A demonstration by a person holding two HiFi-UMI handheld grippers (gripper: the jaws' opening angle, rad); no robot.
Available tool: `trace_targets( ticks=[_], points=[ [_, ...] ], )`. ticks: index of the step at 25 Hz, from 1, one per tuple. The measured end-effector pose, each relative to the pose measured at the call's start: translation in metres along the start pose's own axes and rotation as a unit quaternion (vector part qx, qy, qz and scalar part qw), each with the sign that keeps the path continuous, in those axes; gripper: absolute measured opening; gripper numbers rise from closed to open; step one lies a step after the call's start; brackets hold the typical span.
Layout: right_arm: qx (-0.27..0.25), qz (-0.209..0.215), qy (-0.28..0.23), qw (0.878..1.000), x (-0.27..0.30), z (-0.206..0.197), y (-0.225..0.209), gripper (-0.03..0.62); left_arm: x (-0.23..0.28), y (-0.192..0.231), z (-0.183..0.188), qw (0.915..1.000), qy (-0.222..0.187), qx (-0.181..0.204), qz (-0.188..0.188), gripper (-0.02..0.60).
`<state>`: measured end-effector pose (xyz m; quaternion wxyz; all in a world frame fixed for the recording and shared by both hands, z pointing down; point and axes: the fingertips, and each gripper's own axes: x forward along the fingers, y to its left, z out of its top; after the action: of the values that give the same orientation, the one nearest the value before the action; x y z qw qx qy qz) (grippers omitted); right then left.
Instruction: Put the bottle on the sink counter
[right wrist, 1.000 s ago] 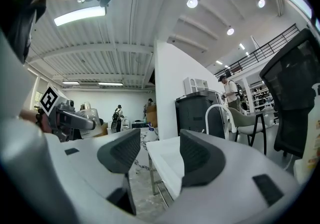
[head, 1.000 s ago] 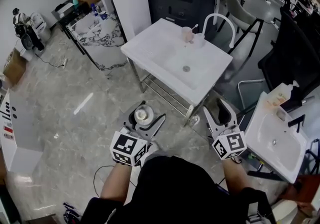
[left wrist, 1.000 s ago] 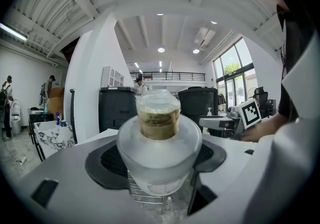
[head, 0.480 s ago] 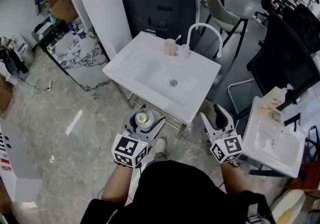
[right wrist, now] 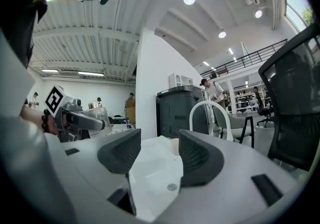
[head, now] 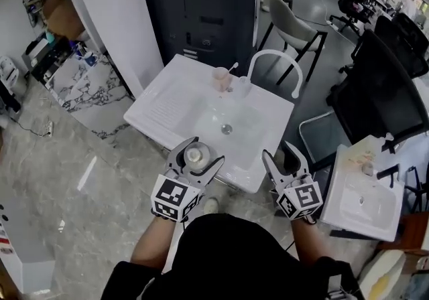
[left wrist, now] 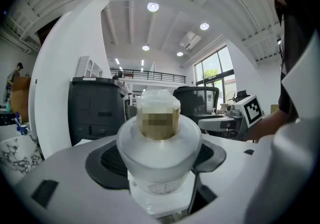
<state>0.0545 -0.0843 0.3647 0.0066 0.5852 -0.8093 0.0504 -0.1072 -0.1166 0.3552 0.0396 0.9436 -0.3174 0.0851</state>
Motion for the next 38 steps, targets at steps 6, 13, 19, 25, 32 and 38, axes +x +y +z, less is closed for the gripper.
trace_targets(
  ticks=[6, 13, 19, 25, 32, 38],
  points=[
    [0.008, -0.024, 0.004, 1.000, 0.035, -0.005, -0.010, 0.244, 0.033, 0.032, 0.001, 0.9996, 0.004, 0.005, -0.028, 0.348],
    [0.020, -0.060, 0.014, 0.998, 0.054, -0.012, -0.016, 0.227, 0.051, 0.055, 0.002, 0.9984, 0.007, 0.004, -0.056, 0.348],
    [0.025, -0.079, 0.039, 0.996, 0.056, -0.030, -0.015, 0.225, 0.068, 0.057, -0.012, 0.9966, 0.016, -0.001, -0.081, 0.348],
    [0.032, -0.093, 0.056, 0.994, 0.048, -0.040, -0.026, 0.222, 0.087, 0.047, -0.021, 0.9943, 0.028, -0.007, -0.102, 0.348],
    [0.032, -0.076, 0.059, 0.995, 0.061, -0.043, -0.051, 0.209, 0.129, 0.038, -0.026, 0.9927, 0.038, 0.006, -0.114, 0.348],
    [0.033, -0.065, 0.067, 0.995, 0.073, -0.043, -0.086, 0.207, 0.170, 0.033, -0.029, 0.9926, 0.049, 0.001, -0.111, 0.348]
  ],
)
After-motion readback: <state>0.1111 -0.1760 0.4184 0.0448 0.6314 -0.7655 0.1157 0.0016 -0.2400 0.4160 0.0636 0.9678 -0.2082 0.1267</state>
